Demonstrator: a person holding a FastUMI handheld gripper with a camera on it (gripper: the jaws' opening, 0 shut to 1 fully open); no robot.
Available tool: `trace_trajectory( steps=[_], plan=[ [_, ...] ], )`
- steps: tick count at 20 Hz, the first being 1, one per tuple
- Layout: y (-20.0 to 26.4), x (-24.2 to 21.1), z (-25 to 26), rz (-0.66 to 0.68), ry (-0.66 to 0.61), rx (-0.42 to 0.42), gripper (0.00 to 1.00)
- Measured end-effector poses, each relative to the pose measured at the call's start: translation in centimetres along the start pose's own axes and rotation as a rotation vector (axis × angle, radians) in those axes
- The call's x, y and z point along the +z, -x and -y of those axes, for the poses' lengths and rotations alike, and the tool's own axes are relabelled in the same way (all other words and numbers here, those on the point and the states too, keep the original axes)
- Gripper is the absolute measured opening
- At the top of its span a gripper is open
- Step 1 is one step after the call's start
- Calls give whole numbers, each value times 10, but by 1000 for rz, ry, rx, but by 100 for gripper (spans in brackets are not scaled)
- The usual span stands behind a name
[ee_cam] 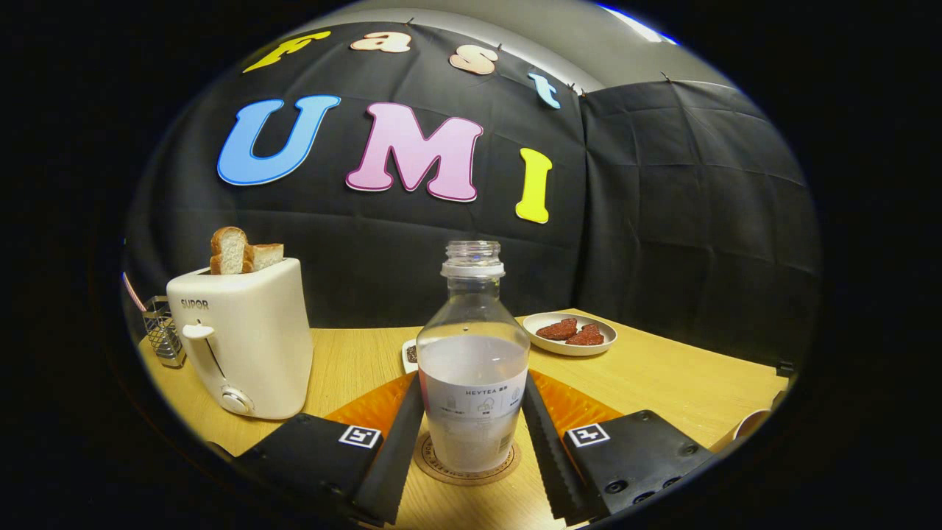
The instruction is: Take the bottle from table, then pour the juice into the cup, finally place the bottle on the coaster
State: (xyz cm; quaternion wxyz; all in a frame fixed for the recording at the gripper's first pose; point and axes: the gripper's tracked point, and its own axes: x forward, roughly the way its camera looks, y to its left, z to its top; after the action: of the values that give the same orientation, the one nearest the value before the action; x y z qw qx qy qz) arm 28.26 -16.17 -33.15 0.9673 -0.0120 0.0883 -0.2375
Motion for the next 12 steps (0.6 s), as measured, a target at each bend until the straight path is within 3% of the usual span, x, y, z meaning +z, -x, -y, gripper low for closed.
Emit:
trace_trajectory(
  steps=[4,5,6,12],
  plan=[
    [1,-1,6,-15,-18,-14,82],
    [2,0,7,-17,-25,-11,86],
    [3,0,7,-12,-30,-11,100],
    [17,9,9,-11,-36,-5,98]
  ],
)
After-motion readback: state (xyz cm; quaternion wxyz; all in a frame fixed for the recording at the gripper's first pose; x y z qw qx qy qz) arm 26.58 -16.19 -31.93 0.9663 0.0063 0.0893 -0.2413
